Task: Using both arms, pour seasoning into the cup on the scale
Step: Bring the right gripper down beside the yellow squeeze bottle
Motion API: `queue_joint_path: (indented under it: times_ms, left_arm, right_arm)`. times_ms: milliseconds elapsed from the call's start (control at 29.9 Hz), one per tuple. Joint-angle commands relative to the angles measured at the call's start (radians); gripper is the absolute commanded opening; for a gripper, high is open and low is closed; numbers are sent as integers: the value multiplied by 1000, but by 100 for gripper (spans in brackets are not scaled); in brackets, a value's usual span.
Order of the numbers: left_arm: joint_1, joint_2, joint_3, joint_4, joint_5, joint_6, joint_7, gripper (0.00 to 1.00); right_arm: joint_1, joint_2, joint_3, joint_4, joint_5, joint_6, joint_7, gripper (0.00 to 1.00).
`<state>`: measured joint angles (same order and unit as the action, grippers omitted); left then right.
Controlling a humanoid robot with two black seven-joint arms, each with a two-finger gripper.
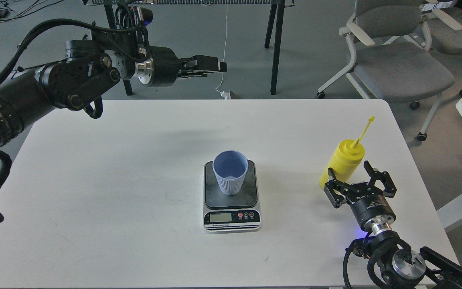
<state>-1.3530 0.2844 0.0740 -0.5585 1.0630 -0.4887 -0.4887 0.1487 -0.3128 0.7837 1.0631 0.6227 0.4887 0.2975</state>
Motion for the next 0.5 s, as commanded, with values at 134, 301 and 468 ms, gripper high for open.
queue_joint_path:
  times_ms: [134,301,468]
  left_arm:
    - [9,1,0,0,0,0,0,72]
    - [14,1,0,0,0,0,0,72]
    - [22,4,0,-1,0,0,0,72]
  right_arm:
    - [43,27,0,-54,0,0,-1,99]
    - [75,55,-26,-107,-20,0,0,98]
    - [89,70,-32,-117,-49,0,-6,52]
